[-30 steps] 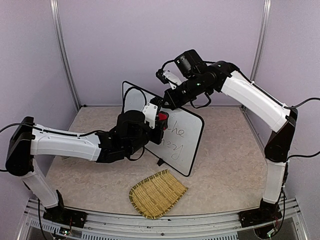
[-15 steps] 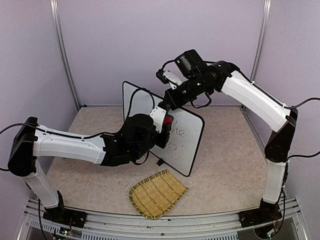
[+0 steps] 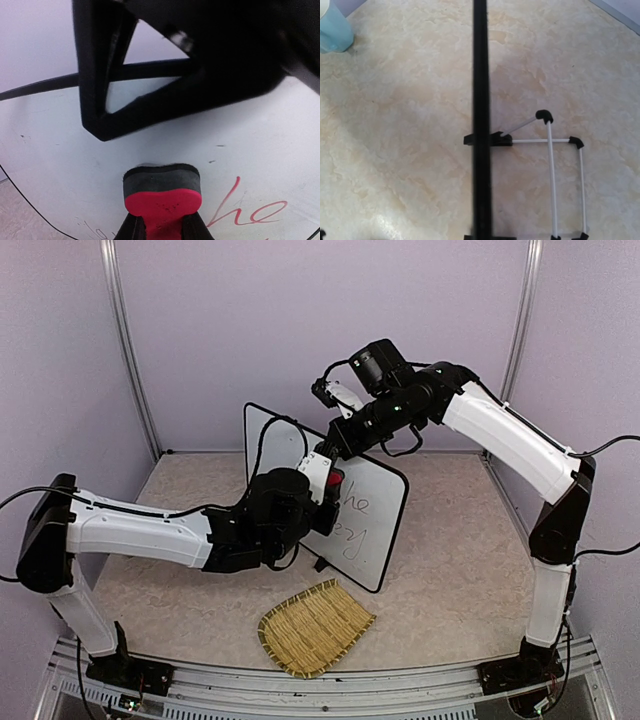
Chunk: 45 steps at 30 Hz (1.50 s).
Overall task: Erase the whiteboard
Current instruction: Erase the center of the whiteboard.
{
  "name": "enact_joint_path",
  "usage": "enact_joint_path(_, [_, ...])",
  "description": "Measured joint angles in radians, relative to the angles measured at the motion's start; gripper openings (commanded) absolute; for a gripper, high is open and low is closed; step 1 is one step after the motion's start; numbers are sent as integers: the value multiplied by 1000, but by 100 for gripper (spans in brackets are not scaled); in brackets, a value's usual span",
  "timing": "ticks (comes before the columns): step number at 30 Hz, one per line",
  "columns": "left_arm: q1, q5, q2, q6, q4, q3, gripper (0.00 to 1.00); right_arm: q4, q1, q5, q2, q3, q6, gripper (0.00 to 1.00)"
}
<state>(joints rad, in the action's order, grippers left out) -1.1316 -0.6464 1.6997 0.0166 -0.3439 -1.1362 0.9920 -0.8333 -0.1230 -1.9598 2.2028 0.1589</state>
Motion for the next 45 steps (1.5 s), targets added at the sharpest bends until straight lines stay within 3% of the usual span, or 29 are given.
enact_joint_path(11, [48,11,-16,-23,15,5,17,0,1,5,0,0,-1,0])
enact_joint_path(21, [48,72,-5,-19,-115,96,17,1,1,4,0,0,-1,0])
enact_joint_path(45, [-3,38,77,-13,-329,132,17,1,16,3,0,-3,-9,0])
